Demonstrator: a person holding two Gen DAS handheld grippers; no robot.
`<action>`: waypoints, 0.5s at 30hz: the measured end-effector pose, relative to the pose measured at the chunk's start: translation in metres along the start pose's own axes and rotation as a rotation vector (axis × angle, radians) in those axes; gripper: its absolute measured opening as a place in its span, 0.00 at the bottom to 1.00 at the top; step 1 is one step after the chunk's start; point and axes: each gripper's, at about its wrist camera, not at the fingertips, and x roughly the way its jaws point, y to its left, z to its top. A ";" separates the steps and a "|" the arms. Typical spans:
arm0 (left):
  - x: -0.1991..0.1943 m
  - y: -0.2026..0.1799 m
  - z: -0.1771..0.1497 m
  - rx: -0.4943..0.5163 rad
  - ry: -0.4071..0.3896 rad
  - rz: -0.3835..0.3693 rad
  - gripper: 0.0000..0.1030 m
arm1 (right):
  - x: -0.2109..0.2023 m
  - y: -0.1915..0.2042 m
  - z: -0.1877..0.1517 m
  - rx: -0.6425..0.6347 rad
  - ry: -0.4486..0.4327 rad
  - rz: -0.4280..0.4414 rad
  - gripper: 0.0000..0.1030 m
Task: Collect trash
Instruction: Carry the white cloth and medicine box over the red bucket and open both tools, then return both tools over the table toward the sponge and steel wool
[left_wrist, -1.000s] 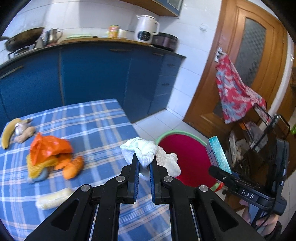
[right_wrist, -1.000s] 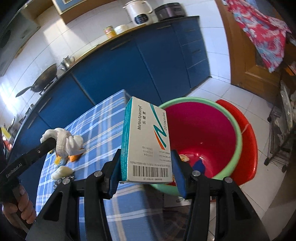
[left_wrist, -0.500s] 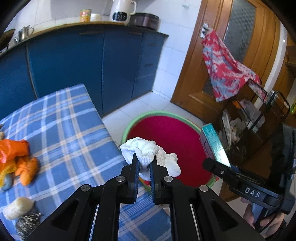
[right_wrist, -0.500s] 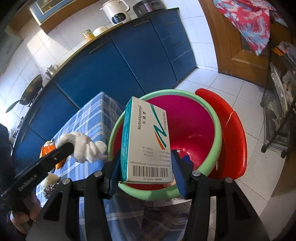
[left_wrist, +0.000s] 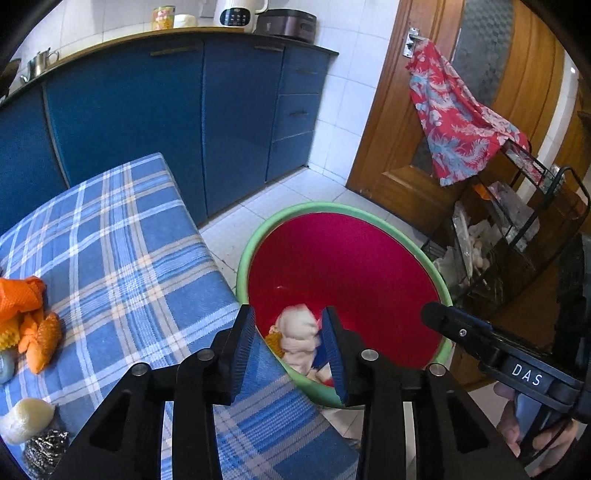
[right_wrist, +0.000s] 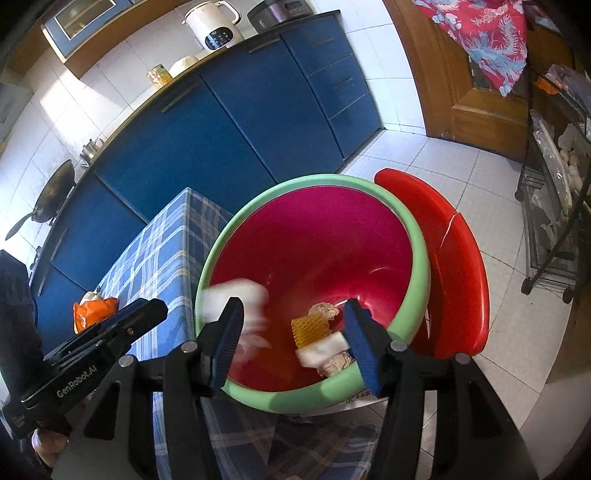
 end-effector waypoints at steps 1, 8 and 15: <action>-0.001 0.000 0.000 -0.001 -0.002 0.001 0.37 | 0.000 0.000 0.000 0.001 -0.001 0.001 0.58; -0.013 0.006 -0.002 -0.023 -0.017 0.001 0.37 | -0.008 0.002 0.000 0.008 -0.016 0.003 0.58; -0.037 0.017 -0.007 -0.046 -0.045 0.013 0.37 | -0.023 0.014 -0.003 0.003 -0.039 0.015 0.61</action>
